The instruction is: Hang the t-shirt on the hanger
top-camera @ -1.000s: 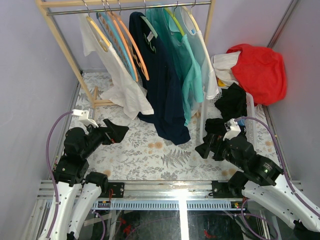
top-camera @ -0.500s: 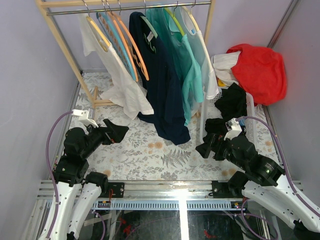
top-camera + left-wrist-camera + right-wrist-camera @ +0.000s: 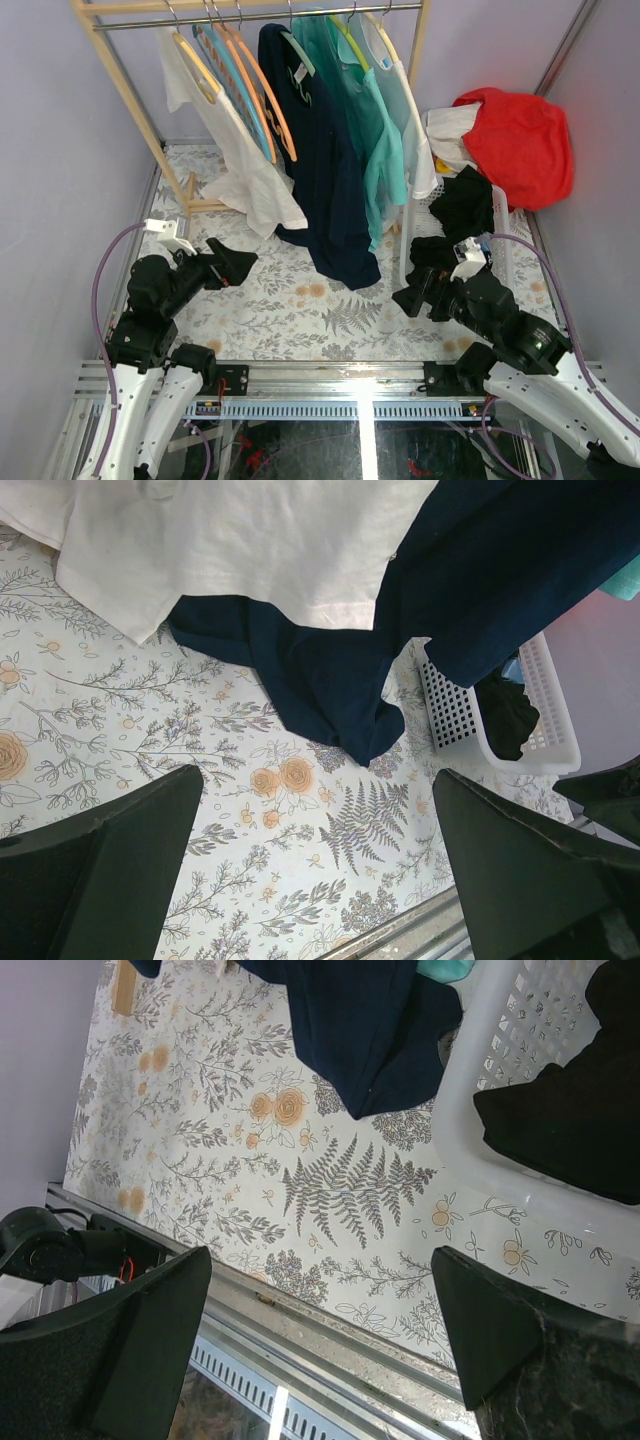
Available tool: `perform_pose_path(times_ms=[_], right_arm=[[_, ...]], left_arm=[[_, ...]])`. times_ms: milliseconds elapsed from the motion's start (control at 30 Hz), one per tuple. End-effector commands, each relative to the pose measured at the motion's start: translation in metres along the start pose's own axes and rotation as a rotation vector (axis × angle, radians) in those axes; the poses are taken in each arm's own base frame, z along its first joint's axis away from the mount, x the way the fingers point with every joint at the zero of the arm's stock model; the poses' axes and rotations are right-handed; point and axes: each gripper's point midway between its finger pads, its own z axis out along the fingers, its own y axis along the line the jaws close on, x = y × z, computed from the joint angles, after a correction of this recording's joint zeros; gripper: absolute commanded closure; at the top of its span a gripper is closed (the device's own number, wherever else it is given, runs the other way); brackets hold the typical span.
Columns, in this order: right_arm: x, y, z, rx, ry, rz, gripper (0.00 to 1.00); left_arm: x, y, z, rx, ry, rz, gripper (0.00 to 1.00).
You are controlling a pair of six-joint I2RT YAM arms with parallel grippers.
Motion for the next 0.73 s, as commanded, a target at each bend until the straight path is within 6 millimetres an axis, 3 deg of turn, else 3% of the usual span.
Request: perform_pose_path(times_ms=[0,333,700], right_arm=[[-0.021,0.017,-0.013,-0.063,-0.069,0.008,0.01],[-0.034,0.024,-0.024,-0.069,-0.099,0.0,0.01],[-0.011,0.014,-0.004,-0.035,-0.013,-0.004,0.01]], left_arm=[[-0.011,-0.007,0.001,0.03,-0.054,0.011,0.0],[-0.012,-0.007,0.0,0.032,-0.06,0.013,0.0],[-0.011,-0.007,0.001,0.029,-0.056,0.01,0.0]])
